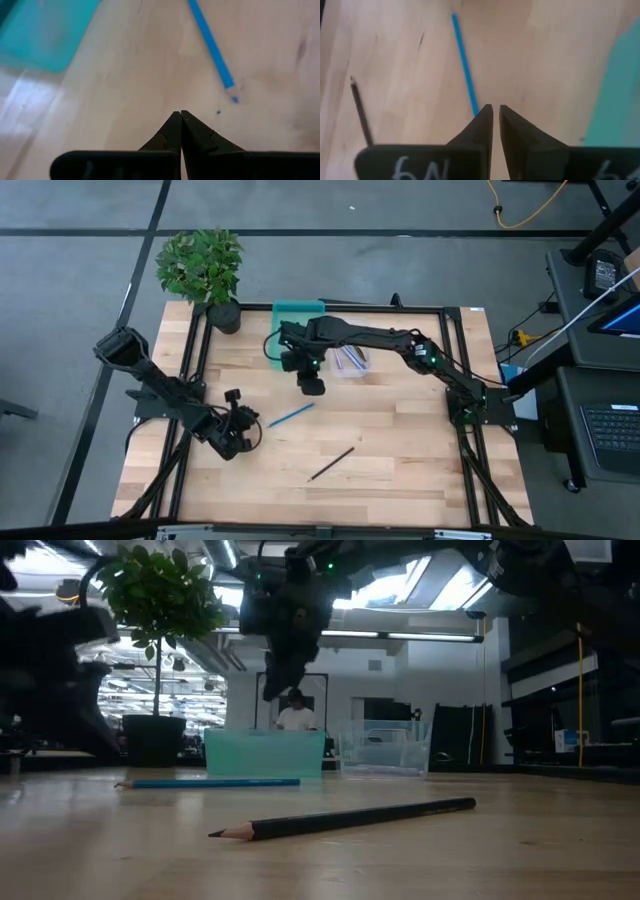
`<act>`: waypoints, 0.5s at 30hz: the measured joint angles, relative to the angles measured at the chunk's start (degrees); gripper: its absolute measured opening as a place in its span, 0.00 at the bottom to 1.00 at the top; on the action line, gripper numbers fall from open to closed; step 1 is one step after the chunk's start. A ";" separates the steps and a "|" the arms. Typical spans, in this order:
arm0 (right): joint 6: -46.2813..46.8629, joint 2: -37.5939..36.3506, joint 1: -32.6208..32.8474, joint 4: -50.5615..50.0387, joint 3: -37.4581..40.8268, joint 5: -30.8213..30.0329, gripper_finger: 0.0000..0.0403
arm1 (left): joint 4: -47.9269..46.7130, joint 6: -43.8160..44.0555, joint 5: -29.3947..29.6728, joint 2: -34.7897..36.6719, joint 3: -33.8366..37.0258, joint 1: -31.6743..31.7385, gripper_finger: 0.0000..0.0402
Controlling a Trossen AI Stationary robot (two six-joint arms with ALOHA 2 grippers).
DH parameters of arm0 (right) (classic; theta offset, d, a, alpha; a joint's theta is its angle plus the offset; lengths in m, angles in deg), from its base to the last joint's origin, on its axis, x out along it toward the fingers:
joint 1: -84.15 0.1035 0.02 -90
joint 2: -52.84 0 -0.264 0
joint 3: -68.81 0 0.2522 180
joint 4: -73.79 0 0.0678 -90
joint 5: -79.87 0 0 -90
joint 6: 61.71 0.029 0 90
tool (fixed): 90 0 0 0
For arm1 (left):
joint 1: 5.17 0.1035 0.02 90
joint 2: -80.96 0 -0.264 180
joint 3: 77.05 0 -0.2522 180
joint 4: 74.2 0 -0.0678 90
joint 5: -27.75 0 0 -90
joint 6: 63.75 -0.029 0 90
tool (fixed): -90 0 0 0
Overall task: Sort pens & pencils
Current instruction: Put the blue pencil into the blue bin
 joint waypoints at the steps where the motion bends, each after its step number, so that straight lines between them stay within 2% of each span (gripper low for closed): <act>1: 0.22 -0.32 0.19 0.93 -0.02 -0.31 0.09 | 1.36 -0.03 0.04 0.00 1.04 0.26 0.00; 5: 2.33 -2.01 1.28 5.50 -0.07 -2.51 0.09 | 4.60 -1.63 0.23 0.01 2.68 1.91 0.00; 10: 2.13 -2.15 3.01 12.48 -0.07 -1.76 0.09 | 4.75 -7.55 -1.56 0.02 1.18 2.96 0.00; 12: 1.84 -2.22 3.43 17.50 0.86 0.39 0.09 | 4.64 -9.69 -2.51 0.02 0.85 2.76 0.00; 15: 2.57 -3.09 3.49 25.80 5.94 6.69 0.09 | 4.47 -10.34 -2.27 0.09 0.74 1.85 0.00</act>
